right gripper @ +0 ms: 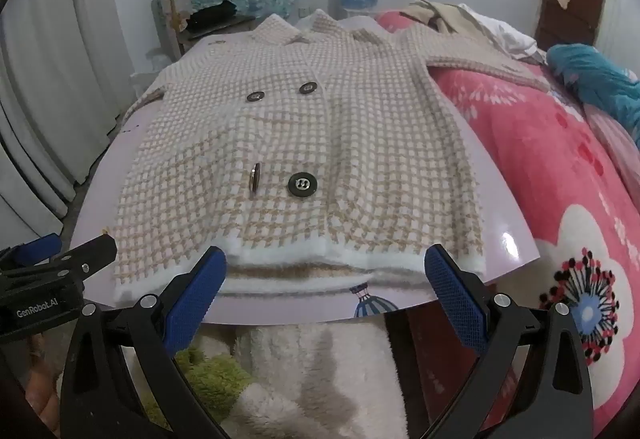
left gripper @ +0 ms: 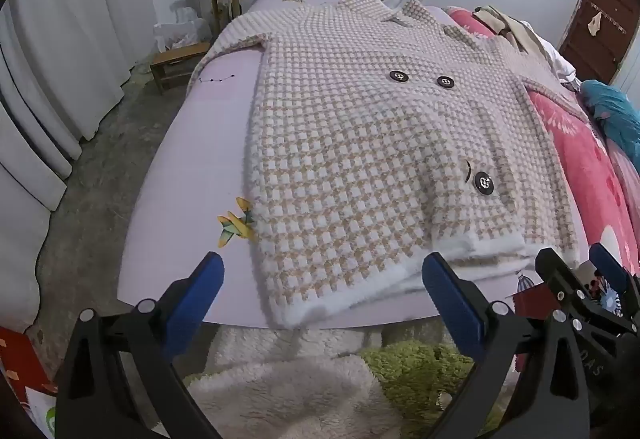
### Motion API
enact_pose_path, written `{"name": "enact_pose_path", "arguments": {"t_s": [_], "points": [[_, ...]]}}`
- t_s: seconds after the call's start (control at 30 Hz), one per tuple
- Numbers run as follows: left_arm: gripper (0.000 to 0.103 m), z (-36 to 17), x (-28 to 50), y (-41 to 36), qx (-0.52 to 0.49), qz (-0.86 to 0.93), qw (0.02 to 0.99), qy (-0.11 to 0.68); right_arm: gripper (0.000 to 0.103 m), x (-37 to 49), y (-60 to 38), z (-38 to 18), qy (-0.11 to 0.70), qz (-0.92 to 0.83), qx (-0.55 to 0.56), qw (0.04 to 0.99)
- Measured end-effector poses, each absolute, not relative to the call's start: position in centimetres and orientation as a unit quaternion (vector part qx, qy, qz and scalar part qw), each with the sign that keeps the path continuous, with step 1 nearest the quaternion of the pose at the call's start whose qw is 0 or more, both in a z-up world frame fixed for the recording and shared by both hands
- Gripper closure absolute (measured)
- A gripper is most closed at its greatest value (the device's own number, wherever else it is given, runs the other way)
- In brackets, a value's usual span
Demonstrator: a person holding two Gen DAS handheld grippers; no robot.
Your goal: Fold large clothes
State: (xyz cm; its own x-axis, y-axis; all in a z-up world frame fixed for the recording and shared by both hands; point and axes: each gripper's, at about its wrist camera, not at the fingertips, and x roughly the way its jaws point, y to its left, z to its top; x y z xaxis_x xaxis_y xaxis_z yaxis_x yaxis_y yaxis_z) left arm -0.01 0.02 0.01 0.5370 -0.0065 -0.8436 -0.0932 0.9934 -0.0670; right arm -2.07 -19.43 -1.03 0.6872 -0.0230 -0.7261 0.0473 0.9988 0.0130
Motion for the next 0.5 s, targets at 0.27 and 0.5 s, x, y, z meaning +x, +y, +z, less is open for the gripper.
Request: {"name": "enact_pose_path", "arguments": {"t_s": [0.27, 0.5], "points": [[0.005, 0.16, -0.22, -0.5, -0.049, 0.03, 0.876, 0.478, 0.008, -2.17, -18.77, -1.01, 0.395, -0.027, 0.004, 0.918], [0.005, 0.38, -0.08, 0.14, -0.057, 0.026, 0.875, 0.48, 0.008, -1.84, -19.21, -1.26, 0.401, -0.015, 0.017, 0.916]]}}
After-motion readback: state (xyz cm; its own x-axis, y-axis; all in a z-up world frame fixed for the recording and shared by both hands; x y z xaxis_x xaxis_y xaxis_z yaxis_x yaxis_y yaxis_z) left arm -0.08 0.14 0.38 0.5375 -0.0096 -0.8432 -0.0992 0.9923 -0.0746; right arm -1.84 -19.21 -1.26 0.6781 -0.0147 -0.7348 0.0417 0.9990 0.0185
